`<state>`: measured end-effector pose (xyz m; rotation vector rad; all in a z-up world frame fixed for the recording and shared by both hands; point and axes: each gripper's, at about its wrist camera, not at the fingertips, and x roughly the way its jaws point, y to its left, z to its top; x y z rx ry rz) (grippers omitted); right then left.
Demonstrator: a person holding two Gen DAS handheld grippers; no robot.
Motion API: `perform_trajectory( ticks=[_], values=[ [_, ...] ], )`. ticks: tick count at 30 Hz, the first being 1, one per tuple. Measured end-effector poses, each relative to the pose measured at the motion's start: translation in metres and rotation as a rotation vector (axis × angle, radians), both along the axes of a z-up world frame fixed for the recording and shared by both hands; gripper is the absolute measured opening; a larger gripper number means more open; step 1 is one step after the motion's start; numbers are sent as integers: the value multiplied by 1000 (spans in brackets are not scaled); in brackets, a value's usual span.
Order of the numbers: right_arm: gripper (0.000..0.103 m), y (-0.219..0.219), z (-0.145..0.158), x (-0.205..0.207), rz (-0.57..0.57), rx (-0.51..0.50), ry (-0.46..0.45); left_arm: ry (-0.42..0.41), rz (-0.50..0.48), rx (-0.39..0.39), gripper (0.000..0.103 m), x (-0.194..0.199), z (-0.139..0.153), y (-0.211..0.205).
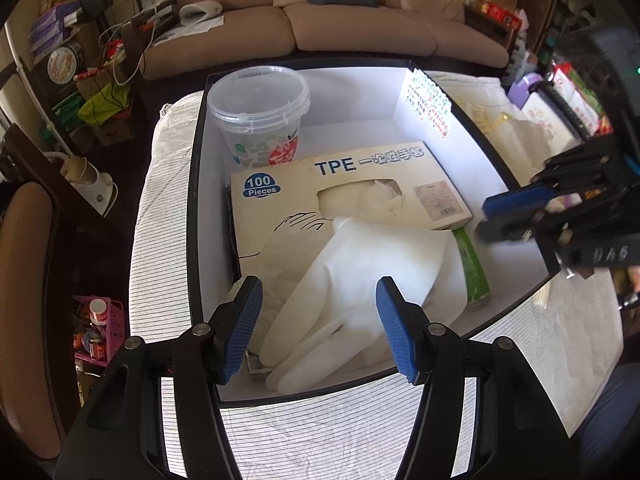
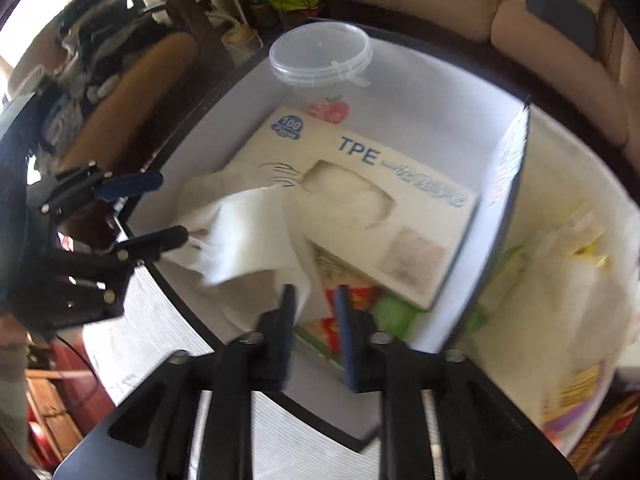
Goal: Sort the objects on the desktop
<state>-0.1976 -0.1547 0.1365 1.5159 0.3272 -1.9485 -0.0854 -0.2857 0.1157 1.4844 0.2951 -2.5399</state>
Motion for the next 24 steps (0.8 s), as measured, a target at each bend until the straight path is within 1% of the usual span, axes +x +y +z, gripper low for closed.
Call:
perform_trajectory(
  ticks=[1,4,7,8,9,10,11,14,15,18,19,20,21,22,24],
  values=[
    [42,-6,-9,0,-12,11,-15,2,-2,-2,56,1,1,1],
    [42,-21,-34,-2,-24,15,-52,6,3,5,56,5,0,-2],
    [42,-32,-51,-6,-19,10,-76,3,13,9,56,10,-3,-6],
    [33,-35,-57,-8,-15,4,-90,4,16,11,56,11,-4,-8],
    [21,-39,-61,-9,-5,-5,-101,6,20,16,56,12,-5,-10],
    [0,-44,-62,-8,11,-5,-93,9,26,22,56,14,-5,-13],
    [4,-48,-59,-4,35,16,-57,13,32,27,56,15,-5,-15],
    [4,-61,-51,13,153,170,105,26,50,44,56,18,-5,-22],
    [4,-62,-47,18,180,229,156,31,59,49,56,19,-4,-24],
    [4,-61,-33,33,267,444,351,53,86,92,56,23,-2,-31],
    [4,-59,-28,37,290,509,407,57,92,105,56,25,-1,-31],
    [4,-55,-23,41,306,553,443,60,94,110,57,25,0,-31],
    [4,-50,-17,44,316,584,463,61,93,109,57,25,2,-29],
    [4,-42,-13,46,322,596,451,59,89,104,58,25,2,-27],
    [4,-30,-11,49,335,603,389,49,75,86,59,22,3,-20]
  ],
)
